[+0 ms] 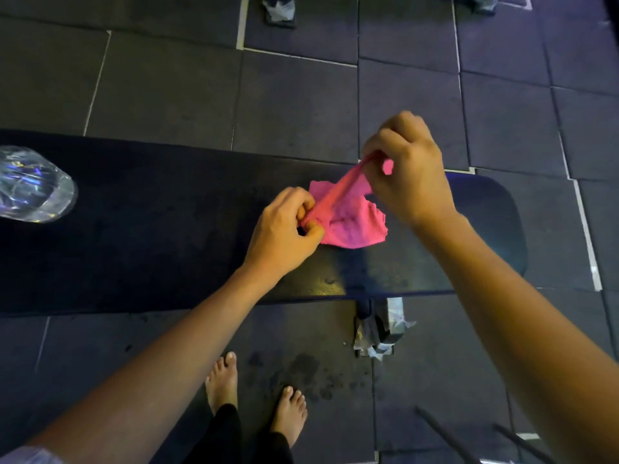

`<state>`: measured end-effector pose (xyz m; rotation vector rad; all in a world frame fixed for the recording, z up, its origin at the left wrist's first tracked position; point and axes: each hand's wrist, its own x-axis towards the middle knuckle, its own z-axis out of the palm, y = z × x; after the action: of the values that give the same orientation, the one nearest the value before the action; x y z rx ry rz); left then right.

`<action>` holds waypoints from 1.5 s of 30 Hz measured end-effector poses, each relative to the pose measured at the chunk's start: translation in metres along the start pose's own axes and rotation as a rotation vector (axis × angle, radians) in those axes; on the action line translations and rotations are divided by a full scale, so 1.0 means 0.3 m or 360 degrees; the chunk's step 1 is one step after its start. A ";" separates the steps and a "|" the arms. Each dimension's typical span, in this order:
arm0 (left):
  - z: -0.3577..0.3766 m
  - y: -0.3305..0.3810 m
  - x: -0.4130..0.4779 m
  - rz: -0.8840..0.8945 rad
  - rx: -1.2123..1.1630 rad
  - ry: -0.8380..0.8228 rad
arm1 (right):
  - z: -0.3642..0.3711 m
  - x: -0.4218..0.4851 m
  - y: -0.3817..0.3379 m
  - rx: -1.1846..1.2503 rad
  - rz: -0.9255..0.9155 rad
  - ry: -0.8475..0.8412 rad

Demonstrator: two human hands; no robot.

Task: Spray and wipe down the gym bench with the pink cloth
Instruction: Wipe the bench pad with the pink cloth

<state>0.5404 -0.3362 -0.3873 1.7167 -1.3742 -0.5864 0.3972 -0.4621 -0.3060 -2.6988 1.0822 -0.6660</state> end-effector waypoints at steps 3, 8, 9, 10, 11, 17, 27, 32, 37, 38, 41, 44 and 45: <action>-0.005 -0.007 -0.010 -0.0024 0.0042 0.0131 | 0.029 -0.069 -0.008 -0.0069 -0.0079 0.0141; -0.009 -0.031 -0.087 0.0112 0.0299 -0.0004 | 0.124 -0.360 0.041 -0.0036 0.0297 -0.0381; -0.008 -0.035 -0.099 0.0184 0.0416 -0.0063 | 0.142 -0.396 0.037 -0.0035 0.0306 -0.0469; -0.009 -0.040 -0.108 0.0245 0.0530 -0.0114 | 0.154 -0.418 0.033 -0.0025 0.0303 -0.0507; -0.010 -0.046 -0.114 0.0286 0.0610 -0.0150 | 0.160 -0.427 0.030 -0.0016 0.0293 -0.0512; -0.038 -0.010 -0.087 0.0124 0.0225 0.0038 | 0.139 -0.359 0.057 -0.0149 -0.0019 -0.0611; -0.185 0.110 0.171 0.0127 0.0315 0.0235 | -0.066 -0.042 0.055 0.0190 0.0246 -0.0090; -0.247 0.116 0.152 0.0516 0.0415 0.0093 | -0.092 -0.129 -0.006 0.0105 0.0098 0.0182; -0.218 0.001 -0.070 0.0532 0.0738 -0.0596 | -0.020 -0.390 -0.056 -0.0030 0.0300 -0.0575; -0.204 -0.023 -0.120 0.0474 0.0814 -0.0760 | 0.003 -0.439 -0.076 -0.0063 0.0386 -0.0815; -0.193 -0.080 -0.235 0.0337 0.0805 -0.0748 | 0.048 -0.518 -0.127 -0.0023 0.0548 -0.0836; -0.222 -0.130 -0.263 0.0272 0.0725 -0.0368 | 0.091 -0.478 -0.166 0.0021 0.0345 -0.0472; -0.234 -0.150 -0.265 0.0242 0.0739 -0.0286 | 0.118 -0.449 -0.174 0.0008 0.0243 -0.0525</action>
<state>0.5970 -0.2364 -0.3980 1.9278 -1.8615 -0.3587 0.3595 -0.3321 -0.3678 -2.5649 1.1754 -0.1881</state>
